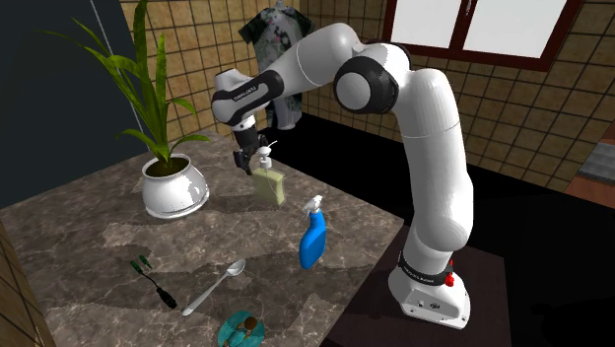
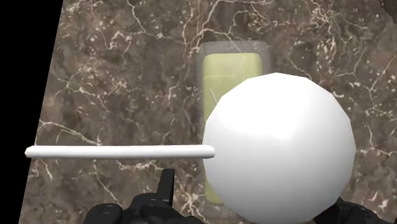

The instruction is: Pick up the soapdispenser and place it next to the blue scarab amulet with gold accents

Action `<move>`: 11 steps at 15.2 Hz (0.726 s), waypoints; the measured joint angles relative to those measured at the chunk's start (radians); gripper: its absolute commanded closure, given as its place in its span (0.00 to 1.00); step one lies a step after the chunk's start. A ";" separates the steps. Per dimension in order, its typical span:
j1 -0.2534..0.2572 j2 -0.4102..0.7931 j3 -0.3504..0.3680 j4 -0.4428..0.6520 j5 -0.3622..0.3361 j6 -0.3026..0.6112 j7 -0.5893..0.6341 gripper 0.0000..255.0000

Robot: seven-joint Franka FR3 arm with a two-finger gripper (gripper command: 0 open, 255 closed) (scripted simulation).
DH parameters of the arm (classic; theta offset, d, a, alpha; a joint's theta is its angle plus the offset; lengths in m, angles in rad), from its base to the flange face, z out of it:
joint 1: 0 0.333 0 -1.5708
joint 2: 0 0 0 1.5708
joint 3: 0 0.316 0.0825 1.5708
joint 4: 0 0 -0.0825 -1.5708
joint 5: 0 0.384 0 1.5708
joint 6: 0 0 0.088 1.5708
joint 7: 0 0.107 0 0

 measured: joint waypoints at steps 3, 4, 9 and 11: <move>0.000 0.006 0.000 -0.030 0.001 0.036 0.001 0.00; 0.000 0.009 0.000 -0.036 0.001 0.045 0.001 0.00; -0.001 0.011 0.000 -0.045 0.001 0.057 0.000 0.00; -0.001 0.011 0.000 -0.045 0.001 0.057 0.000 1.00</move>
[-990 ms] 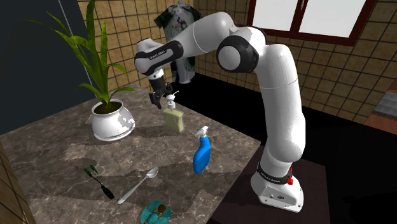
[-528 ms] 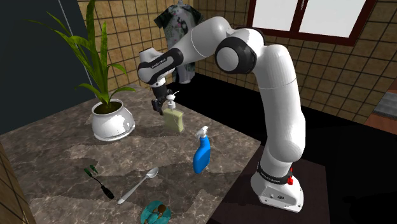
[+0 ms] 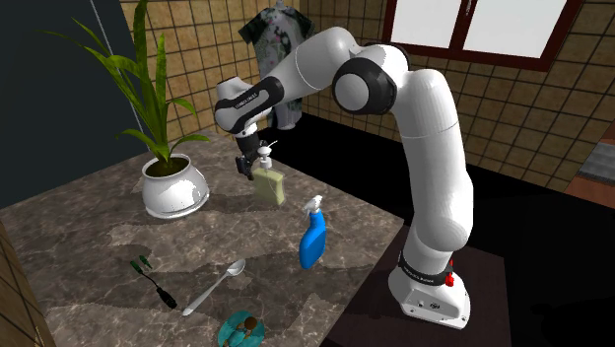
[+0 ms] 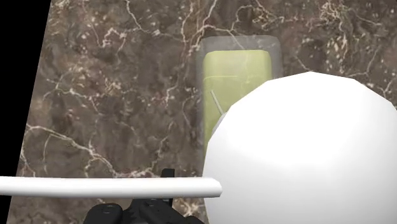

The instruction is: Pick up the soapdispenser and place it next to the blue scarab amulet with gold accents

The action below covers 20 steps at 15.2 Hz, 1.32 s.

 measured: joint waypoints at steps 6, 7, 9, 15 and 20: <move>0.000 -0.001 0.000 0.001 0.000 0.001 0.000 1.00; 0.000 -0.001 0.000 0.000 0.000 0.001 0.000 1.00; 0.000 -0.002 0.000 0.000 0.000 0.001 0.001 1.00; 0.001 -0.021 -0.001 0.021 -0.002 -0.042 0.000 1.00; 0.001 -0.045 -0.003 0.057 -0.005 -0.102 -0.003 1.00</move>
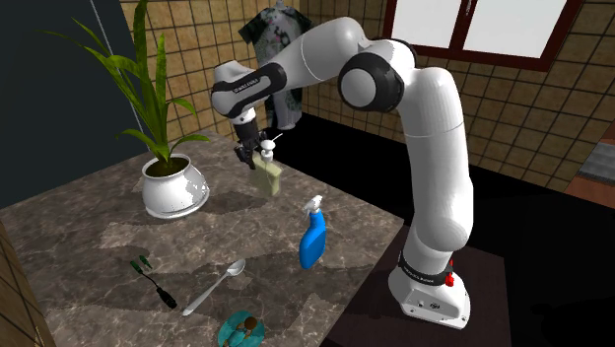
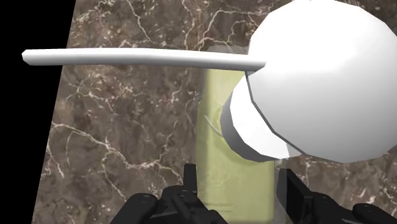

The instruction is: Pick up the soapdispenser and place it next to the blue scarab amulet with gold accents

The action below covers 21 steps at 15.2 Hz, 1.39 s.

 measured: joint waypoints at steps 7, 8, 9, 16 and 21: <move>0.002 -0.028 -0.001 0.056 -0.003 -0.084 -0.001 1.00; 0.001 -0.030 -0.002 0.064 -0.004 -0.094 -0.002 1.00; 0.001 -0.035 -0.002 0.071 -0.004 -0.105 -0.003 1.00; 0.000 -0.045 -0.003 0.150 -0.005 -0.195 -0.007 1.00; 0.000 -0.046 -0.004 0.216 -0.006 -0.261 -0.009 1.00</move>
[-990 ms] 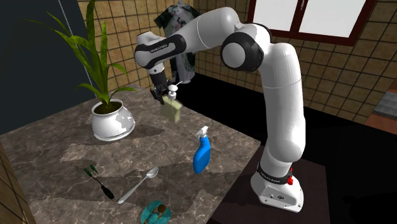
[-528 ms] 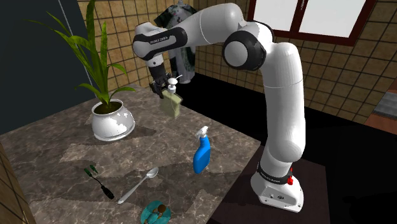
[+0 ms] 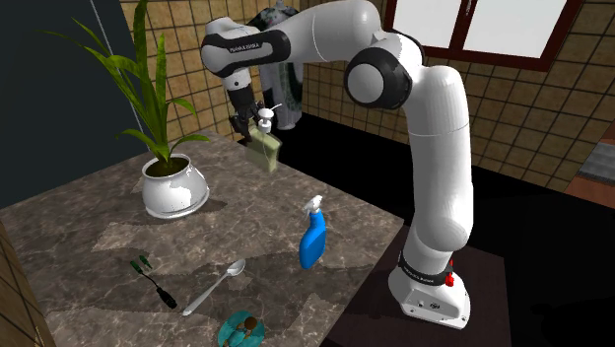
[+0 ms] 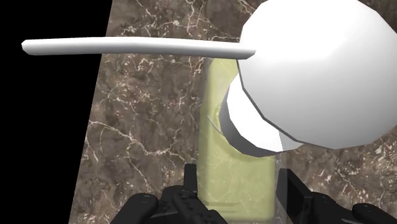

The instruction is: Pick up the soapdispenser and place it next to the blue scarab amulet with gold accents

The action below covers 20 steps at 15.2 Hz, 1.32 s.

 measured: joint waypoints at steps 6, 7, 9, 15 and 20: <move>0.000 -0.001 0.000 0.081 0.000 -0.082 -0.002 1.00; -0.002 0.002 -0.001 0.099 0.000 -0.097 -0.005 1.00; -0.003 0.013 -0.001 0.142 0.001 -0.129 -0.006 1.00; -0.008 0.033 -0.002 0.253 0.003 -0.219 -0.013 1.00; -0.014 0.070 -0.003 0.375 0.007 -0.305 -0.020 1.00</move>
